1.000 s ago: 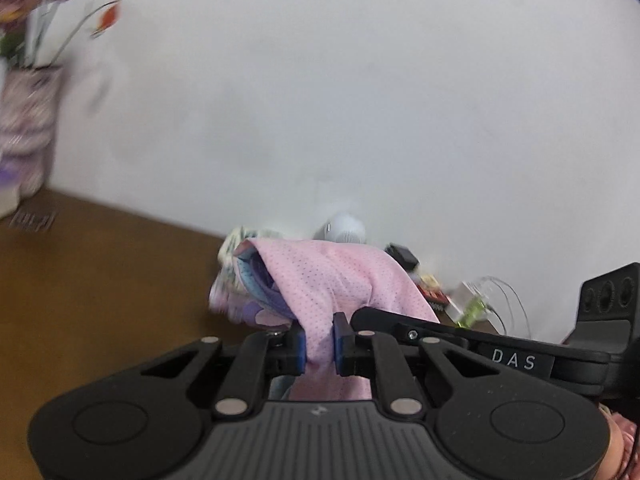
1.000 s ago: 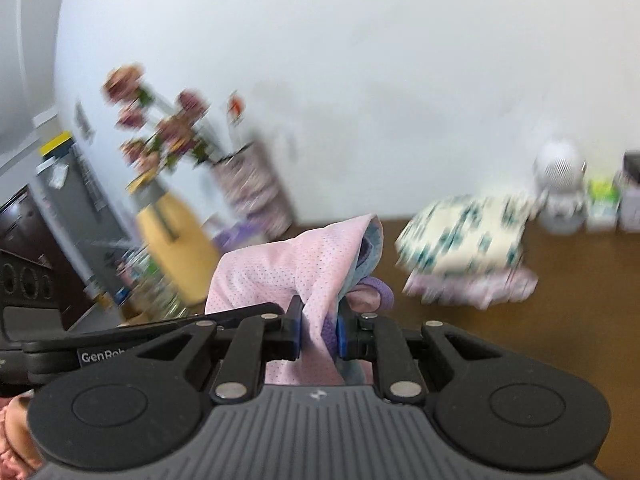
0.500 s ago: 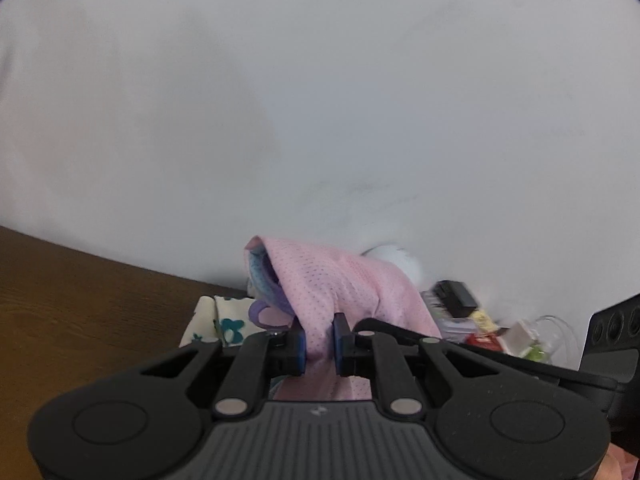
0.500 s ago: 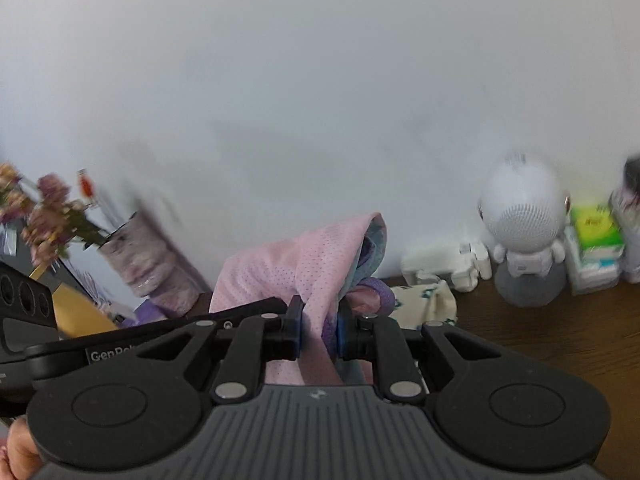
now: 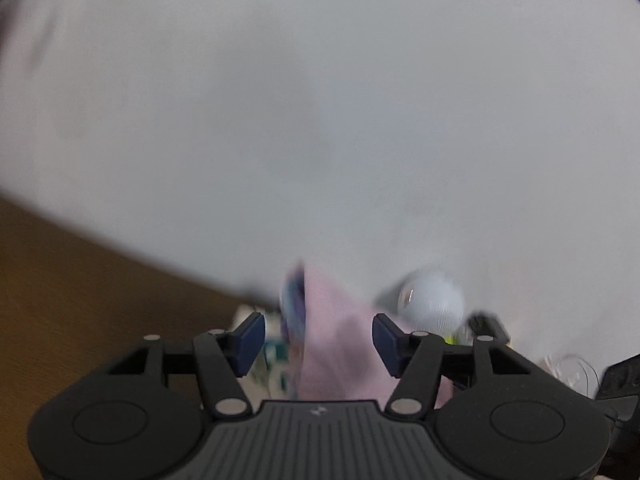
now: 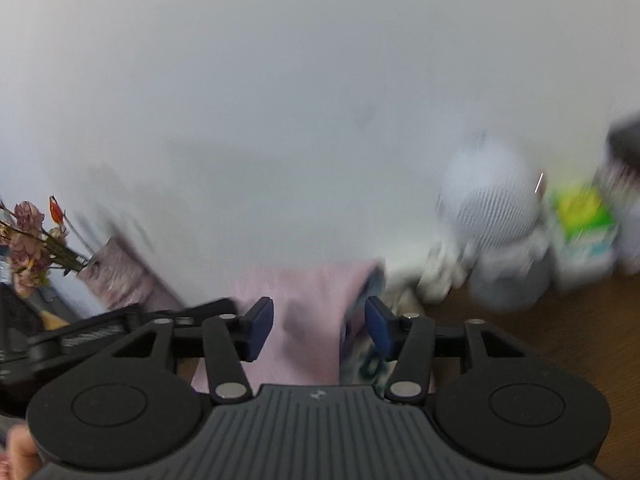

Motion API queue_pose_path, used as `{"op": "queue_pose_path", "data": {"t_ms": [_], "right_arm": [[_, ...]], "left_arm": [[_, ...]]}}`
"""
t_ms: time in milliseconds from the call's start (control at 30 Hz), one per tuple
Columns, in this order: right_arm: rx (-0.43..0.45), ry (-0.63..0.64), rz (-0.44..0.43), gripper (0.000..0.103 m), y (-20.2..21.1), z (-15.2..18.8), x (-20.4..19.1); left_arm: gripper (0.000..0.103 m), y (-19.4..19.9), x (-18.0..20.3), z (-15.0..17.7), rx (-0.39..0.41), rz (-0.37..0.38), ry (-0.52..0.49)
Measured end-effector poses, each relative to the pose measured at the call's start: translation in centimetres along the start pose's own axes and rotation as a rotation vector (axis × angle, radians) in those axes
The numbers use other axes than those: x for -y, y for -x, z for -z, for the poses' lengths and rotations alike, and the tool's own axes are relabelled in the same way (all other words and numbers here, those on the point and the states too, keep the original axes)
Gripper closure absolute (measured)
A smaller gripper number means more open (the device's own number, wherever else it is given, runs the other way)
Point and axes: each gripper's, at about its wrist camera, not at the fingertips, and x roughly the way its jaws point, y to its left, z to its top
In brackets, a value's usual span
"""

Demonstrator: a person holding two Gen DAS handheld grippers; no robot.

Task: Fold clothes
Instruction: 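Carry the pink bundle with the left tool onto the clothes stack, then open the left tool and release the bundle on top of the stack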

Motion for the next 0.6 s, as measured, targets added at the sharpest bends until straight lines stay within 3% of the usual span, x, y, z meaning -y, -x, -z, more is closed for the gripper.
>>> {"op": "queue_pose_path", "data": {"t_ms": [67, 100, 133, 167, 233, 400, 600], "right_arm": [[0.082, 0.069, 0.066, 0.049, 0.8, 0.0, -1.2], [0.111, 0.126, 0.086, 0.049, 0.7, 0.2, -2.1], [0.126, 0.174, 0.099, 0.051, 0.5, 0.5, -2.9], [0.109, 0.200, 0.095, 0.066, -0.1, 0.9, -3.5], [0.071, 0.216, 0.088, 0.085, -1.4, 1.6, -4.2], [0.031, 0.205, 0.103, 0.091, -3.4, 3.6, -4.0], [0.023, 0.245, 0.078, 0.089, -3.3, 4.4, -4.5]], "left_arm": [[0.051, 1.0, 1.0, -0.2, 0.084, -0.020, -0.061], [0.071, 1.0, 1.7, -0.1, 0.101, -0.029, -0.093], [0.083, 0.8, 2.4, 0.1, 0.111, -0.036, -0.132], [0.098, 0.5, 3.1, 0.4, 0.115, -0.046, -0.167], [0.098, -0.3, 4.0, 1.3, 0.106, -0.074, -0.224], [0.099, -3.0, 3.2, 3.6, 0.021, -0.131, -0.198], [0.093, -2.6, 1.7, 4.0, 0.024, -0.117, -0.167]]}}
